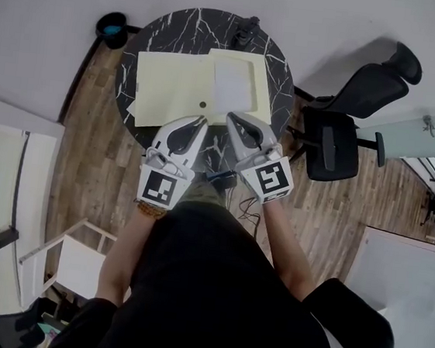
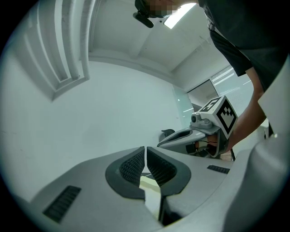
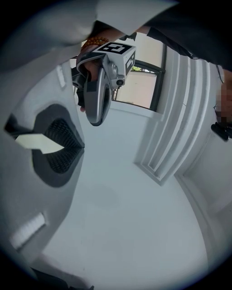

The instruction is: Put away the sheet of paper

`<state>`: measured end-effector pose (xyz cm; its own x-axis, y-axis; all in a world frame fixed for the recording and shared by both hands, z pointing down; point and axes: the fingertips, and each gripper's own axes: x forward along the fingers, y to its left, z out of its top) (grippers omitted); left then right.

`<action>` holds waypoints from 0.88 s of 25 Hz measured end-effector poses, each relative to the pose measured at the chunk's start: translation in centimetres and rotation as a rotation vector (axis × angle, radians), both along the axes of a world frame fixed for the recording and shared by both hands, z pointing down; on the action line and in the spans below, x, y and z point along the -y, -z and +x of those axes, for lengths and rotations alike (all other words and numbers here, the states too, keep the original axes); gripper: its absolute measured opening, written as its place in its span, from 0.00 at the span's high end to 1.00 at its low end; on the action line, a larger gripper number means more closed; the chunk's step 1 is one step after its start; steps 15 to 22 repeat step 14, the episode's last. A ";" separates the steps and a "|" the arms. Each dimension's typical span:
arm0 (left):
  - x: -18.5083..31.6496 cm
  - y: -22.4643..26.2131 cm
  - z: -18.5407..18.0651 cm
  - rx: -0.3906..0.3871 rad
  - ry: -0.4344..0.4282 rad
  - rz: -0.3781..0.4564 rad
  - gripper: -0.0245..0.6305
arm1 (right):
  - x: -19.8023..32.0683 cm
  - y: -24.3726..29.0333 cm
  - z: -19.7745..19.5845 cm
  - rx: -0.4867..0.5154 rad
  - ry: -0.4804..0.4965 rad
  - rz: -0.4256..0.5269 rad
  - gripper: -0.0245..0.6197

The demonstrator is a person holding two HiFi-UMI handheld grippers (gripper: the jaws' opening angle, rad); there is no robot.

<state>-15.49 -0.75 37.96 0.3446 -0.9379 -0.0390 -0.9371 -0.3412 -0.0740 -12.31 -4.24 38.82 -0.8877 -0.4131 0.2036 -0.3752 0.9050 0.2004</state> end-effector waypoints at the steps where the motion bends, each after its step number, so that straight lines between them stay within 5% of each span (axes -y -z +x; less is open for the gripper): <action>1: 0.0 0.0 -0.2 0.002 0.003 0.003 0.93 | 0.1 -0.1 -0.1 0.000 0.001 0.000 0.97; 22: 0.2 -2.3 -2.2 -0.009 0.066 -0.067 0.93 | 2.9 -3.7 0.1 -0.032 0.009 -0.027 0.97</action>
